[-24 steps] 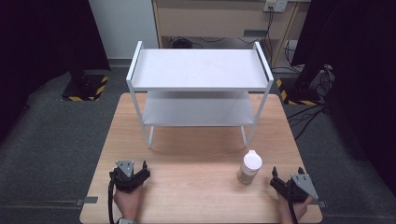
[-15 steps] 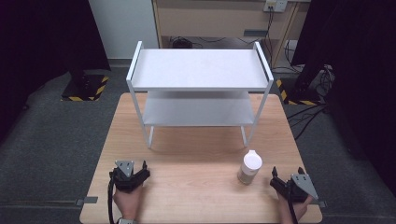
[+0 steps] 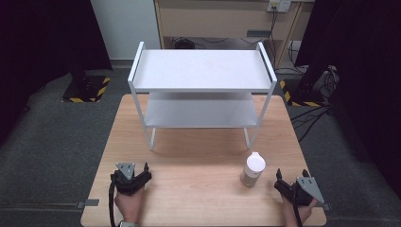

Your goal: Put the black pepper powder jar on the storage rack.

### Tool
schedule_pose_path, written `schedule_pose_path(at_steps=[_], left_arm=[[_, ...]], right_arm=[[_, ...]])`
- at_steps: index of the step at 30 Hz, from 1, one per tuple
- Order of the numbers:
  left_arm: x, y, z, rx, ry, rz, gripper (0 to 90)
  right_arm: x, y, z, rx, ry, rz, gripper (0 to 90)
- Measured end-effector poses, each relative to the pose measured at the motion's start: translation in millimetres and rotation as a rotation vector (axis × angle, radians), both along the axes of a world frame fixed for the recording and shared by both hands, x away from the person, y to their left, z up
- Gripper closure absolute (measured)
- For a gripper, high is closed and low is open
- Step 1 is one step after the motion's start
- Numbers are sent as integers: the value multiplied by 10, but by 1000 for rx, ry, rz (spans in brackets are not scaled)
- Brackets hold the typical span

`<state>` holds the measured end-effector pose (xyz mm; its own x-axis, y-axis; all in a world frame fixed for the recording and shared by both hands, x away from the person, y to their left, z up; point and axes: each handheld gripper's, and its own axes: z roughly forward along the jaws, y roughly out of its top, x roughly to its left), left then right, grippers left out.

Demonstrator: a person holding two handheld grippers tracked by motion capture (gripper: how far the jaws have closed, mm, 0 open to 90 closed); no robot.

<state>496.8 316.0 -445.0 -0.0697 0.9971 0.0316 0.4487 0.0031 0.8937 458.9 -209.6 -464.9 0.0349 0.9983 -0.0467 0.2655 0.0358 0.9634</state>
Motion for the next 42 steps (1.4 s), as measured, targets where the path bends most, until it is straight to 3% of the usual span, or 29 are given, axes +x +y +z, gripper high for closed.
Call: schedule_pose_path(at_steps=[5, 11, 12, 16, 19, 23, 24, 29, 31, 35, 42], left_arm=[[-8, 25, -3, -18, -6, 2, 134], [-19, 56, -10, -43, -13, 4, 133], [-22, 65, -14, -48, -17, 3, 133], [-26, 79, -15, -53, -19, 1, 133], [-26, 84, -15, -55, -18, -2, 132], [-27, 88, -17, -57, -19, -4, 132], [-26, 89, -16, -58, -19, -4, 132], [-30, 92, -17, -58, -20, -5, 131], [-34, 97, -18, -63, -22, -2, 131], [-34, 97, -20, -64, -23, -1, 131], [-34, 100, -22, -67, -24, -1, 130]], right_arm=[[-117, 27, 44, -7, 16, 25, 71], [-299, 65, 172, 31, 38, 45, 67], [-398, 103, 191, 33, 19, 50, 67], [-526, 158, 224, 33, 4, 64, 66], [-747, 265, 221, 51, -53, 83, 69], [-874, 359, 247, 46, -83, 97, 70], [-914, 389, 276, 46, -90, 122, 70], [-909, 438, 360, 32, -73, 176, 70], [-852, 458, 429, 40, -50, 223, 70], [-763, 509, 493, 27, -20, 264, 70], [-575, 586, 527, 26, 23, 277, 69]])
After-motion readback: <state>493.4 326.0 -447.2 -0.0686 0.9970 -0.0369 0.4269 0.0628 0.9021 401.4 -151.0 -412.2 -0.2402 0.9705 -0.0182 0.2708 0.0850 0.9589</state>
